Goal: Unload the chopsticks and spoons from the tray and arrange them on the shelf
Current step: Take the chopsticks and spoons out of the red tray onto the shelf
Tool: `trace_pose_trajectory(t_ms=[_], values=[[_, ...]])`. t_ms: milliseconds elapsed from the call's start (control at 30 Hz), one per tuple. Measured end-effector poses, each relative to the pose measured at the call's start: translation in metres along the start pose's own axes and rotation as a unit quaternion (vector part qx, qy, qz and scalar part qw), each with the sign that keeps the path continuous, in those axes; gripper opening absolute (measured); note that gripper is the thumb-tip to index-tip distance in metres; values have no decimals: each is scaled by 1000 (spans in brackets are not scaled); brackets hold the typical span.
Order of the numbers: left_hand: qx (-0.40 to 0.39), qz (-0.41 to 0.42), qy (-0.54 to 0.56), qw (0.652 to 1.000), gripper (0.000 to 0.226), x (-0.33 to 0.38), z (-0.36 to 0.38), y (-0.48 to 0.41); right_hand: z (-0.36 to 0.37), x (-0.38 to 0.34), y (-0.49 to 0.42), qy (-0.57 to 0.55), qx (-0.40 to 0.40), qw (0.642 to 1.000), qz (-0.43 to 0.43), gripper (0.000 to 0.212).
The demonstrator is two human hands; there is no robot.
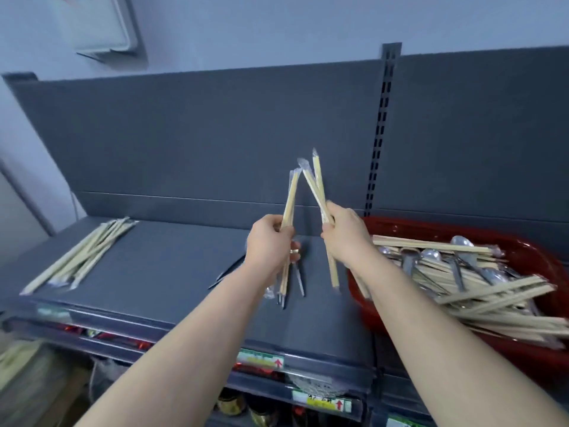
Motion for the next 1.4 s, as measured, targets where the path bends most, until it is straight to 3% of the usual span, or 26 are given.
trace_pose_trajectory(t_ms=[200,400,567,800,967,1133,1267,1400], values=[[57,-25,-16,998,16,-50,-151,-15,111,-106,12,5,-57,998,-32,13],[86,-63,-133,985,28,-106,-301,-28,250,-183,33,-110,-151,982,26,18],[87,-96,-151,980,41,-142,-381,-42,331,-220,36,-139,-186,970,72,20],[83,-122,-163,975,37,-170,-427,-79,396,-238,22,-188,-197,952,137,22],[75,-132,-194,969,35,-181,-445,-127,435,-250,-14,-217,-209,941,153,5],[60,-133,-247,958,40,-185,-456,-180,468,-276,-55,-226,-218,935,166,2],[25,-108,-386,916,49,-189,-461,-201,489,-292,-65,-158,-253,944,143,23],[-4,-92,-442,892,43,-193,-464,-209,490,-295,-66,-118,-253,952,123,45]])
Point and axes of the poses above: each hand's wrist, its own y-axis away from the middle knuckle, its own z-axis out of the palm, x = y × z, the point moved 9 cm from there along -y, towards the middle knuckle, and after that the axes turned 3 degrees about z, right-handed, at the moved point
